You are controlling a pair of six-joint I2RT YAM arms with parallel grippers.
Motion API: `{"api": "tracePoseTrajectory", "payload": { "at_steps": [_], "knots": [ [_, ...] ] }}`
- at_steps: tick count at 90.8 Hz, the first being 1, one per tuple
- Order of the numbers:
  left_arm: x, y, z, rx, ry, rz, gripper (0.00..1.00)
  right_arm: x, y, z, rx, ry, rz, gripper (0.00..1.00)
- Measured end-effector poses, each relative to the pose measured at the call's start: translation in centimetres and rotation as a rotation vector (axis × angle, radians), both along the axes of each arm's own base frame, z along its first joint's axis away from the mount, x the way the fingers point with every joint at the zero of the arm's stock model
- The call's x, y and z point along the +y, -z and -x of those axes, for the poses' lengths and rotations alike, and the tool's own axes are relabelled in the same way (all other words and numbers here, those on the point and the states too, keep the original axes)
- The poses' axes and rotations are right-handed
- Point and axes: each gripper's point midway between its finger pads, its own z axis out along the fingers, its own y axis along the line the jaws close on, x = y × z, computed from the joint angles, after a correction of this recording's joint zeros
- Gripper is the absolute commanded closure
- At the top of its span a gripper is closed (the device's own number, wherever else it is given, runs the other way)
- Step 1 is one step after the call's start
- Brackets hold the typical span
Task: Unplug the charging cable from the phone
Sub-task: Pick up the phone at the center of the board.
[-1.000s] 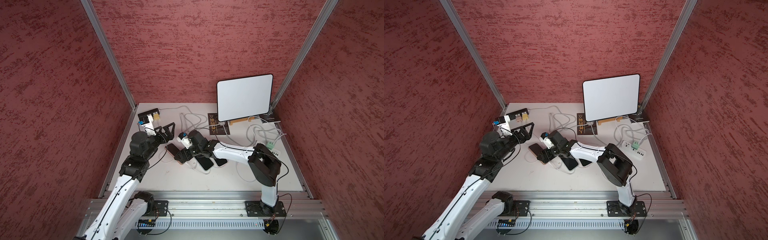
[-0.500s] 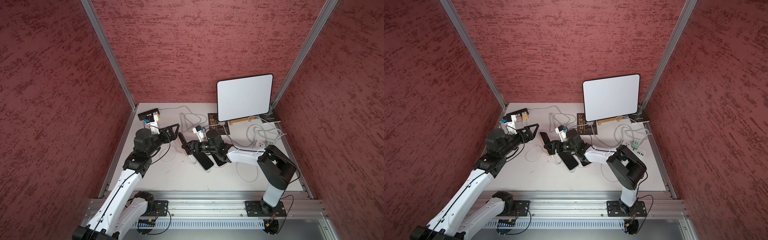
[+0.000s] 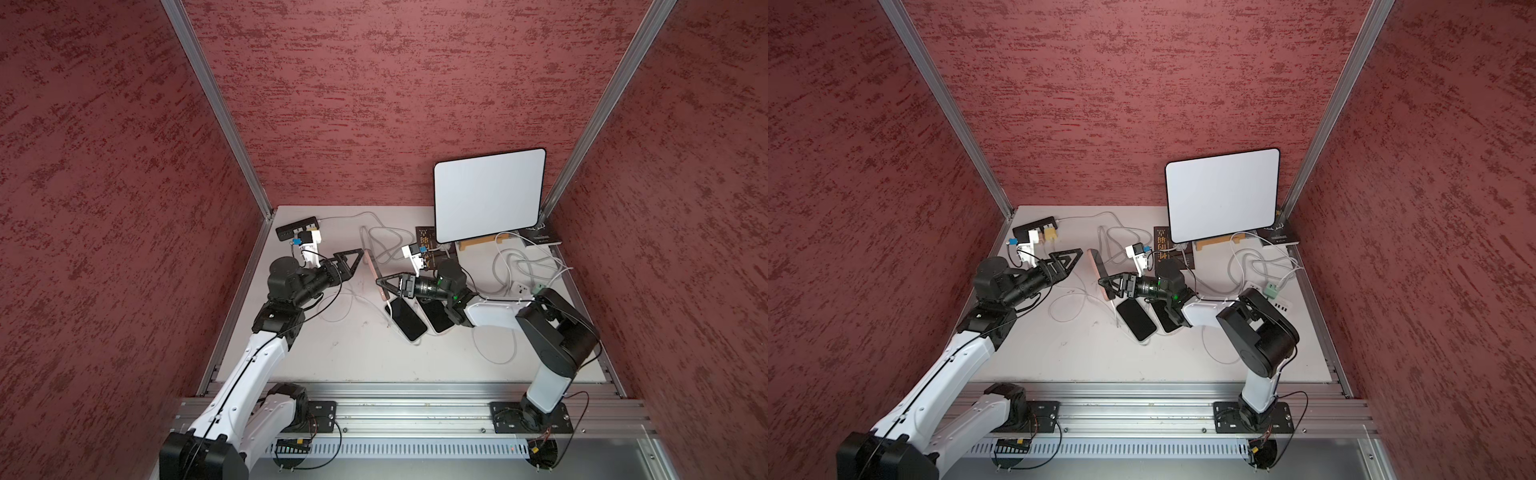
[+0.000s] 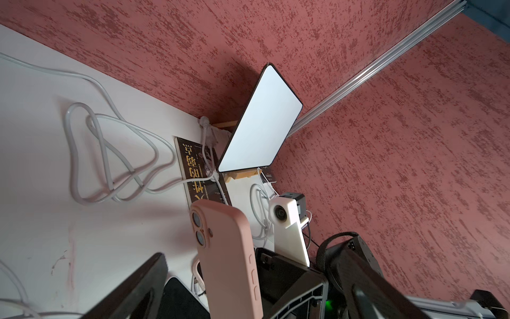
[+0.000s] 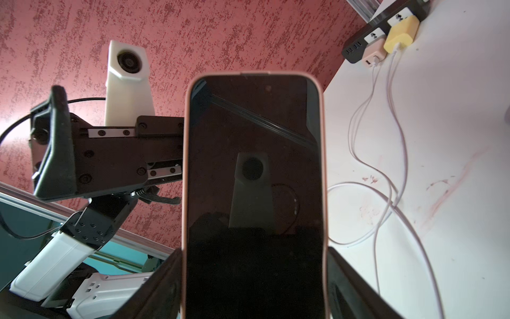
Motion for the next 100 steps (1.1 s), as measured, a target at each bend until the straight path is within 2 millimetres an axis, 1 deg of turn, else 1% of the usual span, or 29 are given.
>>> {"api": "tracePoseTrajectory", "payload": {
  "at_steps": [9,27,38,55,71,100],
  "knots": [
    [-0.7,-0.1,0.1,-0.003,0.048,0.031,0.00,-0.4,-1.1,0.4,-0.018,-0.027,-0.023,0.91],
    [-2.0,-1.1,0.7,-0.059,0.152,0.089,0.00,-0.8,-4.3,1.9,-0.083,-0.083,-0.076,0.91],
    [-2.4,-1.8,1.1,-0.097,0.191,0.104,0.00,-1.0,-5.4,2.6,-0.106,-0.105,-0.093,0.91],
    [-3.0,-2.9,1.8,-0.148,0.237,0.111,0.00,-1.1,-6.2,3.2,-0.107,-0.130,-0.114,0.91],
    [-3.6,-2.6,1.9,-0.147,0.267,0.112,0.00,-1.3,-7.5,3.7,-0.115,-0.155,-0.159,0.91],
    [-4.6,-2.6,2.3,-0.153,0.308,0.114,0.00,-1.2,-7.6,4.2,-0.109,-0.177,-0.174,0.91]
  ]
}}
